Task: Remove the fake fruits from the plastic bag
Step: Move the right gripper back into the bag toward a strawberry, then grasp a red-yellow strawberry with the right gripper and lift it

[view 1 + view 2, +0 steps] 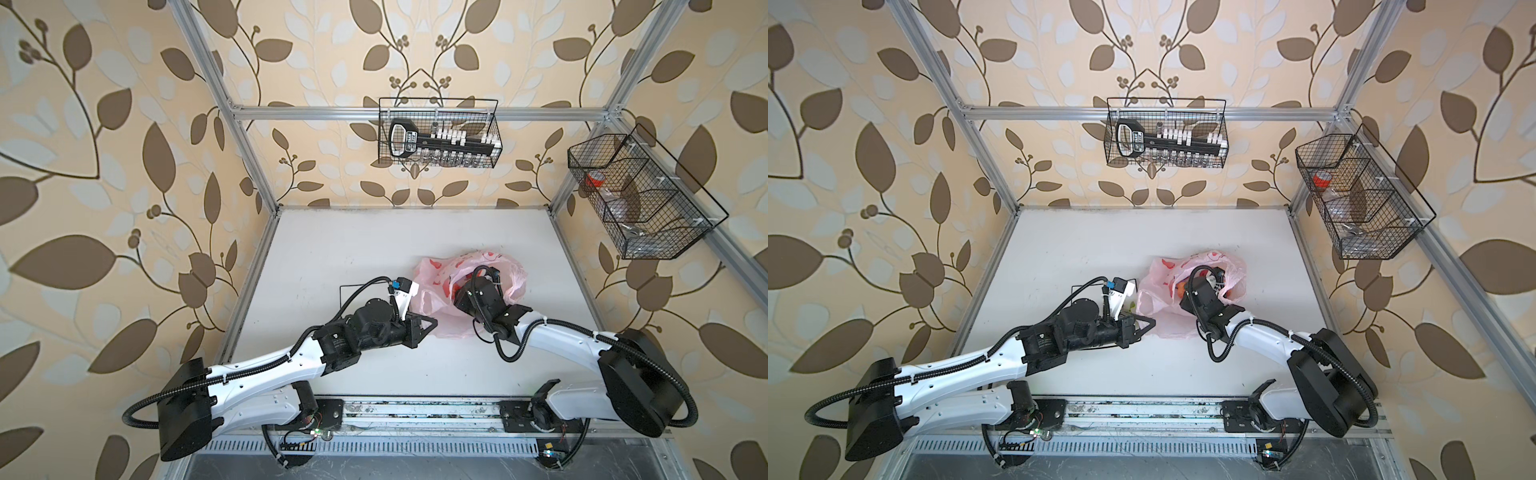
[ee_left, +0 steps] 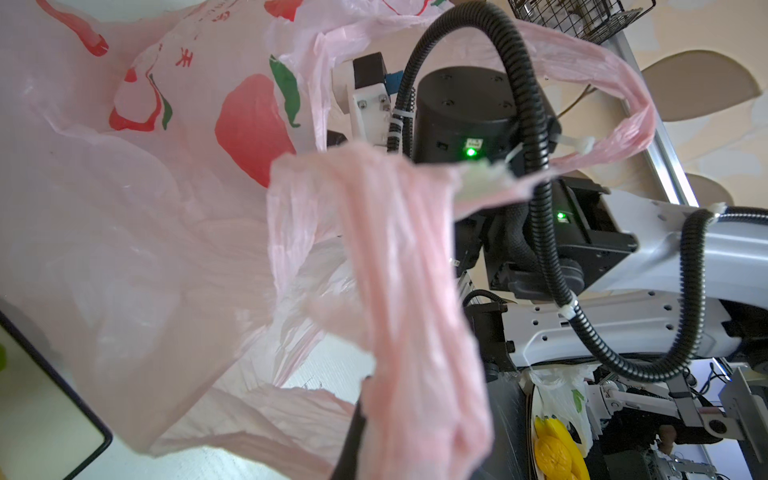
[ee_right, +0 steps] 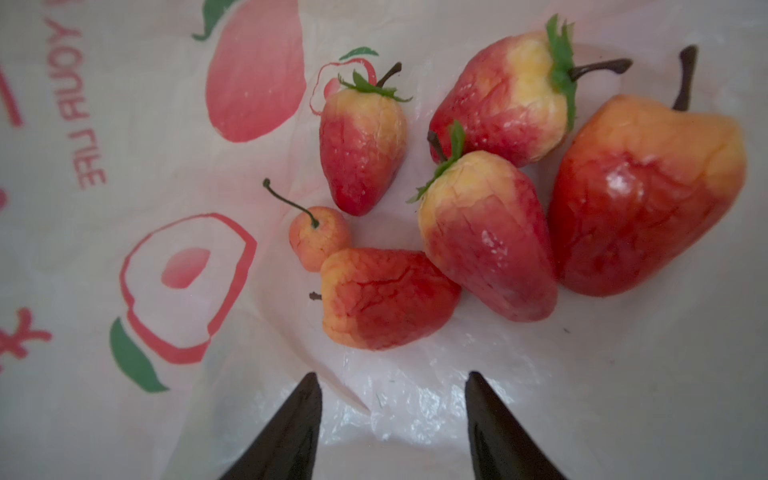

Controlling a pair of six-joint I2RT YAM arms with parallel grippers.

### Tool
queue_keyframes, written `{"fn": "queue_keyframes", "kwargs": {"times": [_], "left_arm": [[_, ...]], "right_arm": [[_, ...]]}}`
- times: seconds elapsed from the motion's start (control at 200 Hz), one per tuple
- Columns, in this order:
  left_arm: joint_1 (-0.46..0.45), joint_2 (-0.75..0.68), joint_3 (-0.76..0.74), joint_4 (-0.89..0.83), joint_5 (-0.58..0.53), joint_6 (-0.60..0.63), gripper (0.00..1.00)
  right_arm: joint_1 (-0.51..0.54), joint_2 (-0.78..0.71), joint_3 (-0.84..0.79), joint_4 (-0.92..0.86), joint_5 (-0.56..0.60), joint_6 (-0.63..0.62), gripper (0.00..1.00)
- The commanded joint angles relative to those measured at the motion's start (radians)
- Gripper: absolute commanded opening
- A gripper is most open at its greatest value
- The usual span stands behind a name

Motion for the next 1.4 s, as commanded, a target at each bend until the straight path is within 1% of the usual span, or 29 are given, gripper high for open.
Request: {"fn": "queue_keyframes", "kwargs": {"times": [0.0, 0.16, 0.25, 0.295, 0.31, 0.36, 0.505, 0.72, 0.875, 1.015, 1.18, 1.395], "left_arm": [[-0.007, -0.013, 0.003, 0.044, -0.001, 0.015, 0.0], [-0.007, -0.024, 0.006, 0.031, 0.013, 0.025, 0.0], [-0.007, -0.028, 0.003, 0.03, 0.014, 0.029, 0.0], [-0.007, -0.029, 0.001, 0.03, 0.015, 0.032, 0.0], [-0.007, -0.029, 0.001, 0.03, 0.016, 0.034, 0.0], [-0.007, -0.028, 0.002, 0.031, 0.02, 0.037, 0.0], [-0.008, -0.029, 0.006, 0.031, 0.031, 0.043, 0.0], [-0.007, -0.039, 0.006, 0.007, 0.023, 0.054, 0.0], [-0.007, -0.051, 0.007, 0.003, 0.014, 0.057, 0.0], [-0.007, -0.058, 0.007, -0.003, 0.008, 0.061, 0.0], [-0.007, -0.06, 0.01, -0.01, 0.006, 0.066, 0.0], [-0.007, -0.061, 0.007, -0.011, 0.001, 0.065, 0.0]], "right_arm": [[-0.004, 0.039, 0.058, 0.006, 0.082, 0.057, 0.59], [-0.025, 0.07, 0.091, -0.037, 0.192, -0.033, 0.6], [-0.048, 0.076, 0.09, -0.043, 0.216, -0.085, 0.6], [-0.064, 0.083, 0.095, -0.05, 0.215, -0.087, 0.61], [-0.069, 0.085, 0.095, -0.05, 0.213, -0.112, 0.62], [-0.082, 0.094, 0.099, -0.05, 0.201, -0.13, 0.63], [-0.096, 0.142, 0.132, -0.044, 0.181, -0.174, 0.66], [-0.118, 0.222, 0.186, -0.036, 0.201, -0.257, 0.7], [-0.146, 0.286, 0.222, -0.032, 0.155, -0.303, 0.72], [-0.149, 0.342, 0.249, -0.03, 0.101, -0.33, 0.72], [-0.153, 0.383, 0.262, -0.03, 0.099, -0.332, 0.69], [-0.155, 0.382, 0.259, -0.03, 0.115, -0.336, 0.58]]}}
